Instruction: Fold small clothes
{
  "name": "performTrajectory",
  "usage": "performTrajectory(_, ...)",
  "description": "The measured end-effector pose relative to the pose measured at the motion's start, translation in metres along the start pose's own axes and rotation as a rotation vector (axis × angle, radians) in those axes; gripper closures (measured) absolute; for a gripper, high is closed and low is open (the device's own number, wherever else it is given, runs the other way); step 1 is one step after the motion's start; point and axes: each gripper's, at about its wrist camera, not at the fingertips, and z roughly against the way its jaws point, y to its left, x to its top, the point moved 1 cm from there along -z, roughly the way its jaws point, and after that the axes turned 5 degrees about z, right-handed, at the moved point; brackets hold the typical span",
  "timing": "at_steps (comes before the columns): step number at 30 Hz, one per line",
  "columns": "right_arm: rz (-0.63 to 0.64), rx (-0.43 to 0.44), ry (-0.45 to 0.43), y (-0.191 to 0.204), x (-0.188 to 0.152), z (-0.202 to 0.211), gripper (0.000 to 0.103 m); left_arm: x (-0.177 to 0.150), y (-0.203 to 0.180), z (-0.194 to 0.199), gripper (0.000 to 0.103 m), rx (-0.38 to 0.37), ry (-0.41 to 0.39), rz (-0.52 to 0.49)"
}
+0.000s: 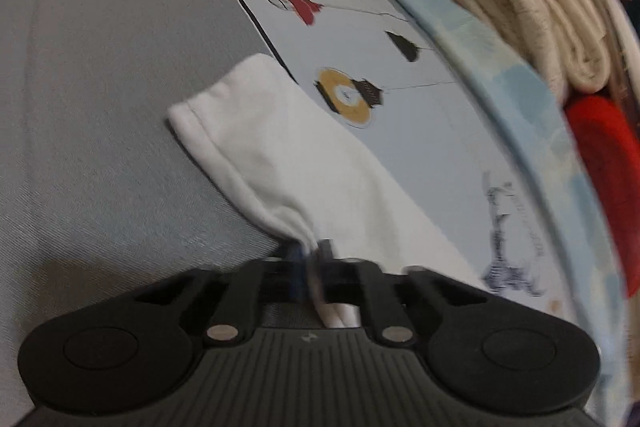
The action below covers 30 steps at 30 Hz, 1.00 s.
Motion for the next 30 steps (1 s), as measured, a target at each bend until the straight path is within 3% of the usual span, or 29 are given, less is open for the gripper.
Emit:
performTrajectory(3, 0.027, 0.006, 0.018, 0.012, -0.001, -0.005, 0.084, -0.008, -0.024, 0.008, 0.099, 0.09, -0.055, -0.093)
performTrajectory(5, 0.047, 0.005, 0.027, 0.019, -0.001, -0.006, 0.084, -0.018, -0.049, 0.022, 0.099, 0.071, -0.108, -0.168)
performTrajectory(10, 0.077, -0.003, 0.063, 0.031, -0.003, -0.011, 0.084, -0.066, -0.136, 0.068, 0.099, -0.175, -0.138, -0.351)
performTrajectory(13, 0.07, -0.003, 0.085, 0.033, -0.005, -0.013, 0.084, -0.122, -0.193, 0.099, 0.099, -0.354, -0.099, -0.496)
performTrajectory(17, 0.062, -0.006, 0.108, 0.036, -0.01, -0.015, 0.084, -0.219, -0.259, 0.137, 0.099, -0.62, 0.067, -0.659)
performTrajectory(20, 0.053, -0.007, 0.13, 0.039, -0.014, -0.017, 0.084, -0.293, -0.299, 0.148, 0.091, -0.782, 0.358, -0.817)
performTrajectory(21, 0.052, -0.008, 0.137, 0.04, -0.015, -0.018, 0.084, -0.313, -0.307, 0.15, 0.089, -0.784, 0.41, -0.864)
performTrajectory(24, 0.046, -0.011, 0.154, 0.042, -0.019, -0.021, 0.084, -0.326, -0.316, 0.146, 0.082, -0.723, 0.407, -0.883)
performTrajectory(26, 0.037, -0.007, 0.158, 0.043, -0.02, -0.022, 0.084, -0.307, -0.314, 0.13, 0.082, -0.625, 0.416, -0.81)
performTrajectory(30, 0.025, 0.0, 0.15, 0.042, -0.015, -0.031, 0.083, -0.255, -0.304, 0.1, 0.082, -0.443, 0.354, -0.669)
